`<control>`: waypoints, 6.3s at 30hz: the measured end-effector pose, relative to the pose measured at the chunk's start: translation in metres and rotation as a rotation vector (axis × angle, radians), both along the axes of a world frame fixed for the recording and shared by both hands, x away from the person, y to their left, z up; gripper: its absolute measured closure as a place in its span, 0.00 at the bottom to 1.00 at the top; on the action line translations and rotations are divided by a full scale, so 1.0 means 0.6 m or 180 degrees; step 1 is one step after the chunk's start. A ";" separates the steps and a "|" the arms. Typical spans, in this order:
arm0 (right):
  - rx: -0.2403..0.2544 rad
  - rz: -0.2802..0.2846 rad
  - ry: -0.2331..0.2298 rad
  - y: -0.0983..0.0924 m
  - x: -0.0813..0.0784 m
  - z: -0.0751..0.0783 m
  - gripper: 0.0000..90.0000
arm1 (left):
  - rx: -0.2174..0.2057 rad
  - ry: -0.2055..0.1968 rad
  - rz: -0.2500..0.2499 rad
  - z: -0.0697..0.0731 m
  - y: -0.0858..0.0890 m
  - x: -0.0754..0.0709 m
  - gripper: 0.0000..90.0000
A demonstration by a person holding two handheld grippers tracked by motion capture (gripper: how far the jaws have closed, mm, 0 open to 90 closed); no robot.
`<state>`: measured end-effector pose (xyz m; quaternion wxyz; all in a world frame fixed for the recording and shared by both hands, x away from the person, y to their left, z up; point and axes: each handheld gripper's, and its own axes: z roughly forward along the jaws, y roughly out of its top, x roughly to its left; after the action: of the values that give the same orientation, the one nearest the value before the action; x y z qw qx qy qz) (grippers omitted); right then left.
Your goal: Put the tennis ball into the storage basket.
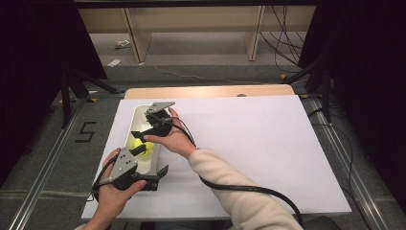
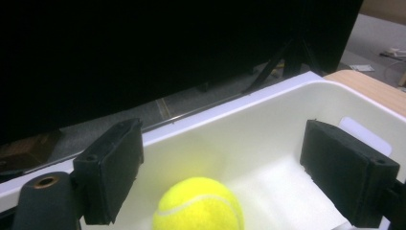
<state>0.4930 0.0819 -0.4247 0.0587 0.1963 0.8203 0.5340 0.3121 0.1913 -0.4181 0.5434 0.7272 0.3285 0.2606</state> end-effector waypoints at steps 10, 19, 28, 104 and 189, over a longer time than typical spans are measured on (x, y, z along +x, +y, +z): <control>0.0055 -0.0046 -0.0061 -0.026 0.001 0.019 0.17 | 0.0007 -0.0005 -0.0003 0.000 0.000 0.000 0.00; 0.0065 -0.0141 -0.0072 -0.059 0.006 0.028 0.17 | 0.0008 -0.0003 0.0001 0.000 0.000 0.000 0.00; 0.0072 -0.0208 -0.0118 -0.090 0.006 0.038 0.17 | 0.0008 -0.0006 0.0007 0.000 0.000 0.000 0.00; 0.0131 -0.0974 -0.0171 -0.355 -0.009 0.037 0.17 | 0.0020 -0.0002 0.0029 0.000 -0.003 0.001 0.00; 0.0123 -0.1467 -0.0226 -0.535 -0.089 0.030 0.17 | 0.0002 -0.0015 0.0069 0.001 0.002 0.001 0.00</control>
<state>0.4399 -0.2394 -0.4067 0.2041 0.3606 0.7408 0.5287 0.3127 0.1924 -0.4178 0.5411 0.7232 0.3350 0.2682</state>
